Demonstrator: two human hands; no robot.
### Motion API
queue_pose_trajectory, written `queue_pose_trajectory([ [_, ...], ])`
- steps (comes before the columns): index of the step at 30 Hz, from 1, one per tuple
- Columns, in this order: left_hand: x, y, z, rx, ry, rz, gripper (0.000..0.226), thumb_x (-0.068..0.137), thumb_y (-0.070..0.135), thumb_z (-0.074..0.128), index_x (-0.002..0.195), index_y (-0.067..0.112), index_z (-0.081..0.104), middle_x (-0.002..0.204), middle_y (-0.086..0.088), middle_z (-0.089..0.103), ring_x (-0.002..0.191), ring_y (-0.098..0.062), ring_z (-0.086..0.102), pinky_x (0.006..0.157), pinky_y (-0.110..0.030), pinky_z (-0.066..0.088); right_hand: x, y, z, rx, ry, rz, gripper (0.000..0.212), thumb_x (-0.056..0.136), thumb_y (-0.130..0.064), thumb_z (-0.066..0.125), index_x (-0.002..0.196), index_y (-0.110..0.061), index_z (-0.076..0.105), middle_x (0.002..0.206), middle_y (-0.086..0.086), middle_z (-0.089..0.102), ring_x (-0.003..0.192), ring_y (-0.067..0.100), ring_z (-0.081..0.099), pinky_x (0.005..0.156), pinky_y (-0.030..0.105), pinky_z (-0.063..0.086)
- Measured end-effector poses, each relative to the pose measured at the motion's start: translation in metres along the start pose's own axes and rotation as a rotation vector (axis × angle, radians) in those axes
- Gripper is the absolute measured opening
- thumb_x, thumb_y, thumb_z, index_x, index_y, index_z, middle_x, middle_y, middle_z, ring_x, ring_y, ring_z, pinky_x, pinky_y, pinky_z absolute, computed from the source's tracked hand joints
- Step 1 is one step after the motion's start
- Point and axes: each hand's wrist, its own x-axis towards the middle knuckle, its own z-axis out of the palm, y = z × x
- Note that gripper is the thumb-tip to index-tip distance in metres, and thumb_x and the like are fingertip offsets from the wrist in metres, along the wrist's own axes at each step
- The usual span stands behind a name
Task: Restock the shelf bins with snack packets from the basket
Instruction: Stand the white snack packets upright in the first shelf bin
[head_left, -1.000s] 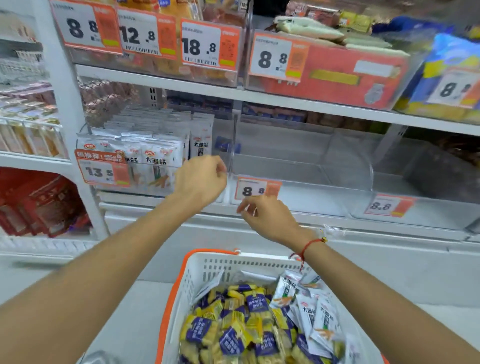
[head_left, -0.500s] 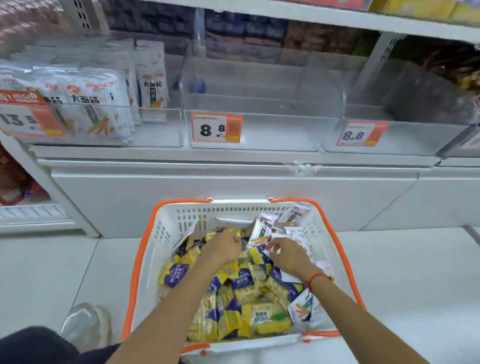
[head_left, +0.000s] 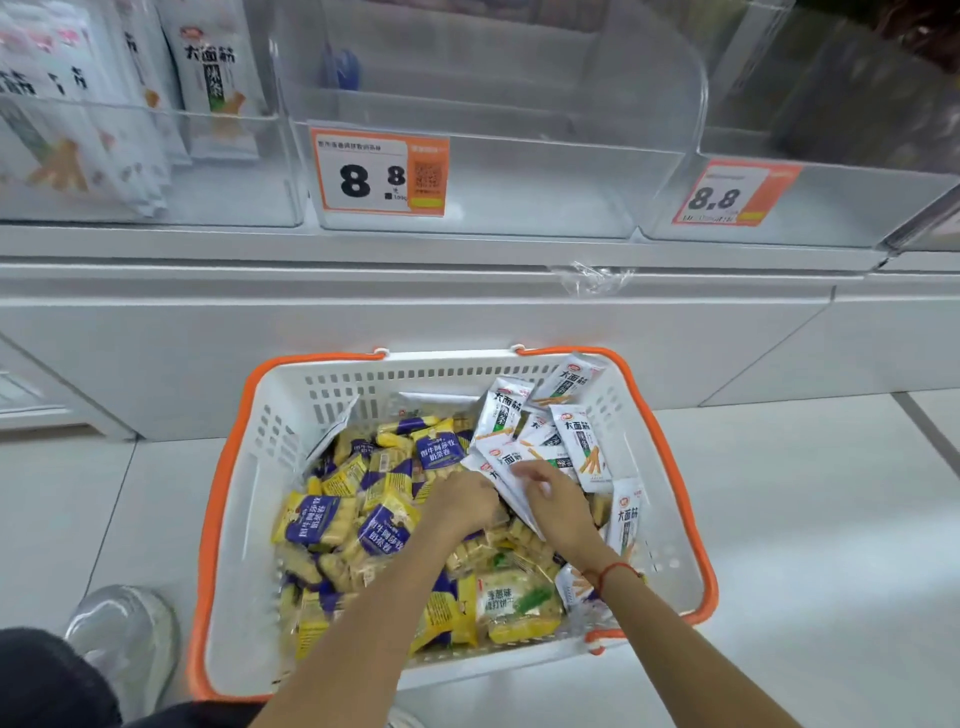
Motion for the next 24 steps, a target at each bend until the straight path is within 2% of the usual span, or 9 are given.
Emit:
queue_pose_trajectory([
  [4,0.008,-0.001,0.003,-0.279,0.045,-0.106,0.037,0.099,0.028,0.041,0.082,0.003,0.062,0.087,-0.016,0.061,0.093,-0.032,0.059,0.091,-0.037,0.043,0.018,-0.011,-0.005,-0.043,0.020,0.322,0.042,0.086,-0.018,0.064,0.122,-0.007,0.047,0.128,0.008,0.038,0.095,0.024,0.056,0.076,0.031,0.044],
  [7,0.008,-0.004,0.009,-0.292,0.088,-0.114,0.040,0.095,0.031,0.052,0.059,0.015,0.046,0.061,-0.003,0.048,0.063,-0.020,0.048,0.077,-0.032,0.045,0.023,-0.010,-0.006,-0.375,-0.190,0.411,0.031,0.088,-0.038,0.055,0.089,-0.009,0.064,0.113,0.012,0.054,0.111,0.031,0.050,0.100,0.038,0.032],
  [9,0.004,-0.002,0.013,-0.260,0.158,-0.099,0.034,0.095,0.034,0.053,0.069,0.014,0.053,0.065,-0.007,0.055,0.065,-0.023,0.055,0.078,-0.036,0.049,0.018,-0.011,-0.007,-0.238,-0.178,0.391,0.026,0.089,-0.040,0.056,0.089,-0.014,0.060,0.104,0.008,0.053,0.101,0.024,0.048,0.101,0.037,0.033],
  [12,-0.004,0.007,0.016,-0.095,0.290,-0.086,0.022,0.099,0.035,0.045,0.102,0.014,0.052,0.094,-0.006,0.065,0.087,-0.024,0.063,0.073,-0.036,0.049,0.002,-0.019,-0.014,0.103,-0.179,0.390,0.052,0.093,-0.030,0.059,0.136,-0.012,0.038,0.135,0.011,0.043,0.108,0.022,0.049,0.093,0.031,0.040],
  [14,-0.011,0.013,0.015,-0.106,0.354,-0.025,0.017,0.101,0.030,0.042,0.106,0.014,0.047,0.093,-0.005,0.063,0.083,-0.023,0.061,0.067,-0.035,0.046,-0.004,-0.024,-0.021,0.151,-0.181,0.400,0.055,0.095,-0.025,0.056,0.142,-0.010,0.032,0.133,0.012,0.044,0.117,0.025,0.049,0.090,0.024,0.040],
  [16,-0.015,0.018,0.011,-0.187,0.380,0.010,0.016,0.102,0.026,0.041,0.111,0.014,0.045,0.085,-0.002,0.058,0.070,-0.021,0.055,0.057,-0.032,0.041,-0.008,-0.029,-0.033,0.179,-0.167,0.370,0.050,0.096,-0.018,0.054,0.140,-0.002,0.035,0.111,0.014,0.055,0.099,0.022,0.057,0.075,0.016,0.045],
  [18,-0.020,0.019,0.003,-0.254,0.373,0.005,0.018,0.103,0.024,0.038,0.118,0.016,0.042,0.084,0.001,0.055,0.061,-0.020,0.052,0.051,-0.029,0.036,-0.013,-0.036,-0.042,0.229,-0.149,0.393,0.048,0.096,-0.016,0.054,0.139,-0.004,0.036,0.114,0.022,0.057,0.107,0.029,0.057,0.084,0.025,0.047],
  [21,-0.020,0.016,-0.010,-0.450,0.307,0.014,0.022,0.103,0.026,0.037,0.123,0.020,0.041,0.105,0.001,0.058,0.075,-0.023,0.060,0.064,-0.031,0.043,-0.016,-0.045,-0.046,0.317,-0.146,0.417,0.046,0.095,-0.026,0.056,0.138,-0.018,0.041,0.125,0.019,0.054,0.113,0.029,0.054,0.097,0.039,0.044],
  [24,-0.025,0.019,-0.026,-0.861,0.165,0.020,0.029,0.101,0.022,0.038,0.125,0.011,0.049,0.112,-0.006,0.061,0.089,-0.021,0.059,0.088,-0.037,0.047,-0.015,-0.061,-0.041,0.343,-0.144,0.350,0.050,0.096,-0.036,0.053,0.142,-0.026,0.038,0.127,0.005,0.050,0.112,0.020,0.050,0.091,0.031,0.041],
])
